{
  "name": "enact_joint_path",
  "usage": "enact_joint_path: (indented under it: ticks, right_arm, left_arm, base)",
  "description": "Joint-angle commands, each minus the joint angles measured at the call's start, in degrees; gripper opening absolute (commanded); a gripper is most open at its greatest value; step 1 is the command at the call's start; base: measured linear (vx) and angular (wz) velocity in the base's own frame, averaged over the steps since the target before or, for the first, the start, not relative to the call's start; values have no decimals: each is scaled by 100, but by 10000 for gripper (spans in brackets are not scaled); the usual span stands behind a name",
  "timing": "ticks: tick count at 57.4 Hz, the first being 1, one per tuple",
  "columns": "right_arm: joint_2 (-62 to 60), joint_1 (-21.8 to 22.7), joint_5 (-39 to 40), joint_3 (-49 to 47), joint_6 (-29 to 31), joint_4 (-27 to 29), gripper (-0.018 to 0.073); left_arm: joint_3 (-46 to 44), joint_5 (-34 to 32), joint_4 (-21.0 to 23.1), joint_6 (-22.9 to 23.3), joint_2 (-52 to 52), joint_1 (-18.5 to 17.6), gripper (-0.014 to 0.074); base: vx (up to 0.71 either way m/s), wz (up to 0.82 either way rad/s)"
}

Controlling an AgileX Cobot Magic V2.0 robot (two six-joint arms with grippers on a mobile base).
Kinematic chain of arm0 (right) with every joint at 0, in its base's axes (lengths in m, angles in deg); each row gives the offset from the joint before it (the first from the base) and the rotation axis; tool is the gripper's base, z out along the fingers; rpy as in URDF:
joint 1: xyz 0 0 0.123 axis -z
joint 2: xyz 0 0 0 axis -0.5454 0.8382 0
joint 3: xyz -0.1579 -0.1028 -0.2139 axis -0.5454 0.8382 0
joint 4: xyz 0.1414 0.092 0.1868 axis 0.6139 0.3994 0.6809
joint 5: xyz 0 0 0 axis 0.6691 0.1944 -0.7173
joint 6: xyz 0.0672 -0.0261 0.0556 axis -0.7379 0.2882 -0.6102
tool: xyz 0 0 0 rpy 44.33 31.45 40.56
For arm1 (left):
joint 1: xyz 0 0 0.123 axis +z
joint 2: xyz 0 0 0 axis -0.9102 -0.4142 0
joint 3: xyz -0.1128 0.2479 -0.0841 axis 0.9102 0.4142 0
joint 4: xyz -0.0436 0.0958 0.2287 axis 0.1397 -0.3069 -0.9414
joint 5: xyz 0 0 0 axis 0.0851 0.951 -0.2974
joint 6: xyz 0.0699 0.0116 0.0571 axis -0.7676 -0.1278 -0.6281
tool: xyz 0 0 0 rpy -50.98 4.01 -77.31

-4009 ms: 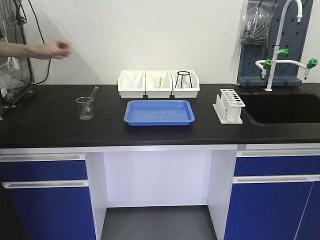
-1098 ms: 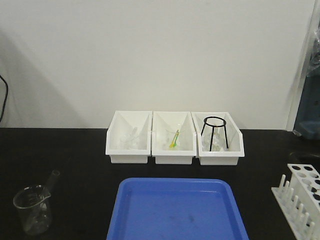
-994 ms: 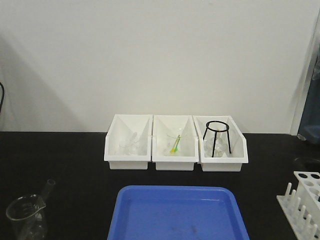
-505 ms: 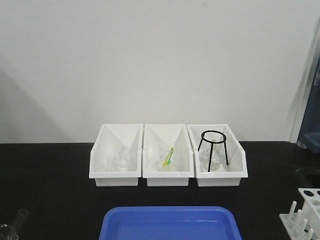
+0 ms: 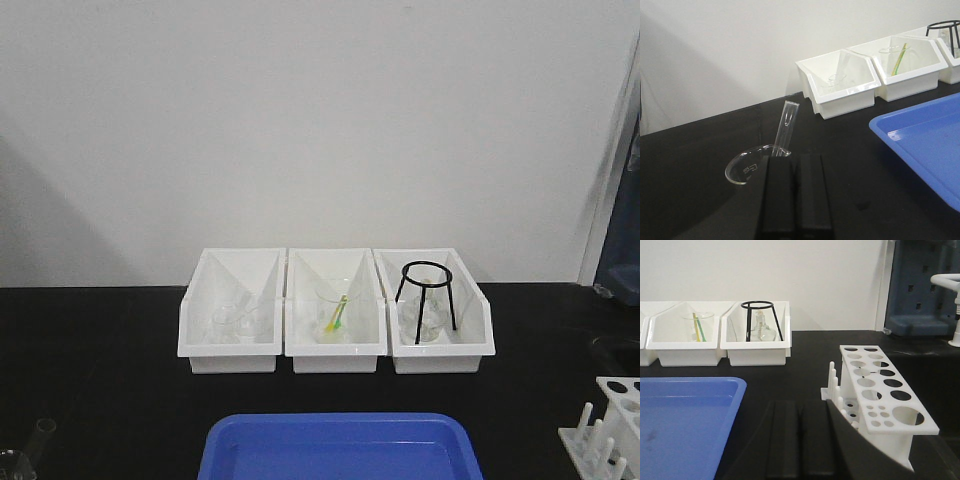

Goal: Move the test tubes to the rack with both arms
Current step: 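Move the left gripper down over the glass test tube in the beaker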

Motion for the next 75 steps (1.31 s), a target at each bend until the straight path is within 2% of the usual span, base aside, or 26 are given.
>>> enact_joint_path:
  ticks: [1,21,39,48,54,60,67,75]
  right_arm:
    - [-43,-1,468,57,62,-13,-7]
    - [-43,-1,493,57,62,-13,-7]
    - [-43,-1,615,57,62,-55,-7]
    - [-43,-1,1173,57,62,-55,-7]
    - [-43,-1,1555,57,62,-55,-7]
    - [-43,-1,1868,23,26,-50,-7]
    - [-37,-1,1731,-384,31,-57,-7]
    - [213,-1,1528,-1407,62,-57,-7]
  left_arm:
    - [155,-472,48,54,3,12,-20]
    - [155,-816,54,159,3,12,-20]
    - [155,-811,54,159,3,12,-20]
    - [111,-1334,53,195,3,12,-20]
    - [111,-1639,53,452,3,12,-20]
    - [100,-1870,53,963,3,12,-20]
    - [-173,-1940,53,1625,3,12,-20]
    - [-1061,-1729,42,1600,-201,12,-20]
  base:
    - [0,0]
    - [0,0]
    - [0,0]
    - [0,0]
    - [0,0]
    - [0,0]
    - [0,0]
    - [0,0]
